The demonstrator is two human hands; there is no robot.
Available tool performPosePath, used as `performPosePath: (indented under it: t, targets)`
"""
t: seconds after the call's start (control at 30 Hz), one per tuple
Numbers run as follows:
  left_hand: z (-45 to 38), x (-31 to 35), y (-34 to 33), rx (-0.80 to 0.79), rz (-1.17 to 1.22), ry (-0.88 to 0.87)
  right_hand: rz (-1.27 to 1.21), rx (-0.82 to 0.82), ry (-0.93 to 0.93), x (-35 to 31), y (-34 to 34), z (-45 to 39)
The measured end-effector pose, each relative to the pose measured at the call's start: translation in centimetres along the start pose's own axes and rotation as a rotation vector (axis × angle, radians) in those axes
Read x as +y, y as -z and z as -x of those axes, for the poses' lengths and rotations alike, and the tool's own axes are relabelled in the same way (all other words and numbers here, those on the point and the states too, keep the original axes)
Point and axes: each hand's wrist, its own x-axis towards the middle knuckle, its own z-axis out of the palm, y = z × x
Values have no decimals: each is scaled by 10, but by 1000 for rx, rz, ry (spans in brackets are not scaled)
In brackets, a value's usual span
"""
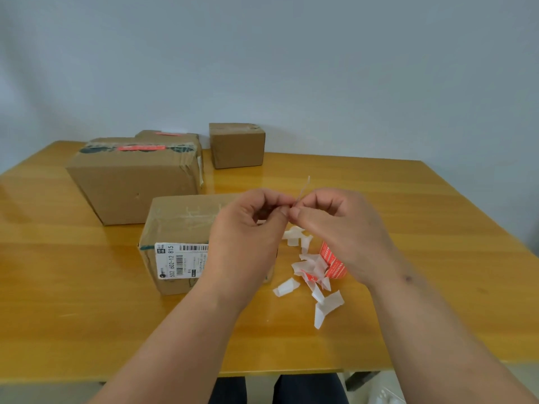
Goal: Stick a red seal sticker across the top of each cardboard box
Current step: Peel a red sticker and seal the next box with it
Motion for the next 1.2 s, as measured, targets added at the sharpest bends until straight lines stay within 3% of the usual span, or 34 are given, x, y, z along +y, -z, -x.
performPosePath:
  t: [0.5,1.2]
  targets:
    - [-7,-2,15,40,-14,33,13,-69,16,-6,-8,-7]
    - [-5,-2,20,3,-65,40,1,-27,-10,-4,-14,-9]
